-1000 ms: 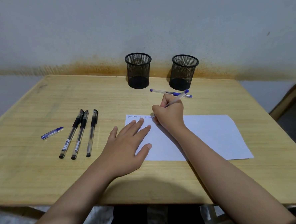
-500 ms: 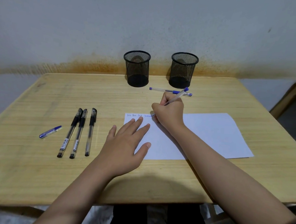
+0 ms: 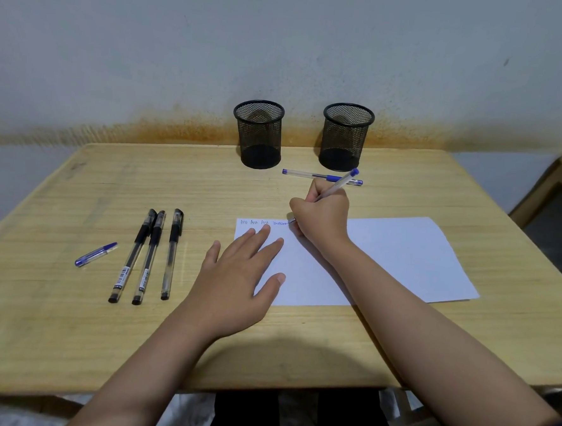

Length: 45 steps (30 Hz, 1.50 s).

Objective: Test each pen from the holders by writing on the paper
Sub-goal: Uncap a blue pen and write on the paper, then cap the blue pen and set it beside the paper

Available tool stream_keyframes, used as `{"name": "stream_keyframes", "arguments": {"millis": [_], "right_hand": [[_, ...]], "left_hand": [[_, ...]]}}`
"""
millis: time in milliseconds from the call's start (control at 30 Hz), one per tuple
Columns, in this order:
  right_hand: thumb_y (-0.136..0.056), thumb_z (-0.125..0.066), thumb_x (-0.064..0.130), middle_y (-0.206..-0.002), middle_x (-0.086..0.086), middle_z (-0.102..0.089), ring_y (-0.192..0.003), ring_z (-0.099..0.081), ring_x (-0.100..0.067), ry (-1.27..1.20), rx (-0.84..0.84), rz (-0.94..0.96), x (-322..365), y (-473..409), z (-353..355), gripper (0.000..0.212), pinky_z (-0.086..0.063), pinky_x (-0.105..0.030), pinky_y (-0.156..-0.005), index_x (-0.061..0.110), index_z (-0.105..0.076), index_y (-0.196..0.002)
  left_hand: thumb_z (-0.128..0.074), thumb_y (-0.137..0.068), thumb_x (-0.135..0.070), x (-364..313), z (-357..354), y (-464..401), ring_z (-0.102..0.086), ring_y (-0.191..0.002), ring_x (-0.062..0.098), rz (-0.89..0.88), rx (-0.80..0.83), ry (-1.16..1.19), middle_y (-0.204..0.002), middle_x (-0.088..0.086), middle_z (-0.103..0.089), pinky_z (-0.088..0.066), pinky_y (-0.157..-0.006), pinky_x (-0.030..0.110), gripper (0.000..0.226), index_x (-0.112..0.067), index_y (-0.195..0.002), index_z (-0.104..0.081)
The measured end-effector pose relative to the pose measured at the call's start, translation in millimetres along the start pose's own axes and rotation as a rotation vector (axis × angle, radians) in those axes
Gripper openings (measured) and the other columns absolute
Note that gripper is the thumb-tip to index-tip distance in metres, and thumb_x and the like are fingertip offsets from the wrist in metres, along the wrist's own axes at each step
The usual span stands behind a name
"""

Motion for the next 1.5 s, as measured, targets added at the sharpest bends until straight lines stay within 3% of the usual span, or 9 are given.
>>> {"name": "stream_keyframes", "arguments": {"millis": [233, 367, 533, 667, 800, 967, 1167, 1400, 1500], "right_hand": [[-0.079, -0.062, -0.004, -0.056, -0.014, -0.049, -0.043, -0.055, -0.021, -0.301, -0.003, -0.139, -6, 1, 7, 0.028, -0.048, -0.024, -0.043, 0.008, -0.043, -0.063], [-0.083, -0.066, -0.001, -0.062, -0.017, -0.054, -0.048, -0.058, -0.022, -0.464, 0.095, -0.198, -7, 2, 2, 0.022, -0.052, -0.031, -0.051, 0.005, -0.049, -0.071], [-0.082, -0.073, 0.014, -0.054, -0.011, -0.057, -0.046, -0.058, -0.021, -0.538, 0.159, -0.175, -1, 5, 3, 0.026, -0.053, -0.031, -0.049, 0.007, -0.050, -0.072], [-0.078, -0.076, 0.026, -0.058, -0.010, -0.058, -0.041, -0.057, -0.015, -0.373, 0.163, -0.044, 13, 13, 9, 0.028, -0.052, -0.025, -0.042, 0.008, -0.056, -0.073], [-0.077, -0.078, 0.024, -0.059, -0.006, -0.059, -0.045, -0.054, -0.012, -0.348, 0.157, 0.014, 30, 23, 19, 0.025, -0.048, -0.021, -0.046, 0.008, -0.060, -0.072], [-0.081, -0.073, 0.015, -0.066, -0.004, -0.066, -0.048, -0.059, -0.012, -0.313, 0.272, 0.114, 58, 51, 26, 0.007, -0.050, -0.023, -0.046, 0.012, -0.070, -0.075], [-0.084, -0.067, 0.005, -0.065, -0.004, -0.070, -0.050, -0.057, -0.014, -0.478, 0.432, 0.094, 81, 93, 22, 0.006, -0.051, -0.027, -0.048, 0.009, -0.068, -0.080], [-0.074, -0.068, 0.018, -0.067, -0.004, -0.070, -0.051, -0.057, -0.014, -0.496, 0.462, 0.155, 101, 109, 36, 0.006, -0.050, -0.028, -0.048, 0.013, -0.067, -0.073], [-0.079, -0.070, 0.013, -0.068, -0.004, -0.071, -0.053, -0.059, -0.013, -0.457, 0.444, 0.186, 101, 110, 46, 0.005, -0.051, -0.028, -0.049, 0.012, -0.067, -0.075]], "left_hand": [[-0.026, -0.087, -0.052, -3, 5, 5, 0.000, -0.142, -0.001, -0.018, -0.040, 0.082, -0.156, -0.019, -0.009, 0.003, -0.116, 0.041, 0.059, -0.037, -0.144, -0.024], [-0.041, -0.083, -0.050, 8, 36, 23, -0.025, -0.135, -0.003, -0.009, -0.296, 0.213, -0.146, -0.020, -0.032, -0.011, -0.116, 0.050, 0.053, -0.034, -0.134, -0.045], [-0.050, -0.079, -0.043, 78, 97, 64, -0.052, -0.119, 0.026, 0.252, -0.676, 0.136, -0.128, 0.006, -0.059, -0.036, -0.102, 0.057, 0.048, -0.016, -0.118, -0.062], [-0.048, -0.075, -0.046, 142, 107, 97, -0.050, -0.116, 0.037, 0.608, -0.594, 0.094, -0.127, 0.011, -0.058, -0.041, -0.095, 0.055, 0.054, -0.020, -0.121, -0.058], [-0.050, -0.071, -0.050, 167, 95, 105, -0.057, -0.104, 0.036, 0.671, -0.507, 0.035, -0.109, 0.002, -0.067, -0.047, -0.086, 0.053, 0.038, -0.031, -0.096, -0.070], [-0.070, -0.080, -0.025, 163, 100, 105, -0.062, -0.089, 0.028, 0.603, -0.624, 0.147, -0.093, 0.002, -0.069, -0.049, -0.077, 0.044, 0.005, -0.025, -0.085, -0.072], [-0.069, -0.081, -0.008, 100, 124, 88, -0.063, -0.079, 0.002, 0.293, -0.675, 0.594, -0.083, -0.009, -0.072, -0.045, -0.066, 0.006, 0.018, -0.024, -0.087, -0.074], [-0.068, -0.080, -0.002, 27, 132, 70, -0.065, -0.086, 0.028, 0.001, -0.589, 0.810, -0.090, 0.001, -0.072, -0.050, -0.081, 0.039, 0.025, -0.024, -0.086, -0.076], [-0.068, -0.080, -0.002, 14, 130, 65, -0.066, -0.088, 0.023, -0.044, -0.563, 0.824, -0.090, 0.001, -0.072, -0.050, -0.079, 0.036, 0.024, -0.024, -0.086, -0.076]]}}
Point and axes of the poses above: each hand's wrist, its own y-axis away from the middle knuckle, its own z-axis out of the back of the hand, x = y × z, the point moved 7 cm from there along -y, towards the middle knuckle
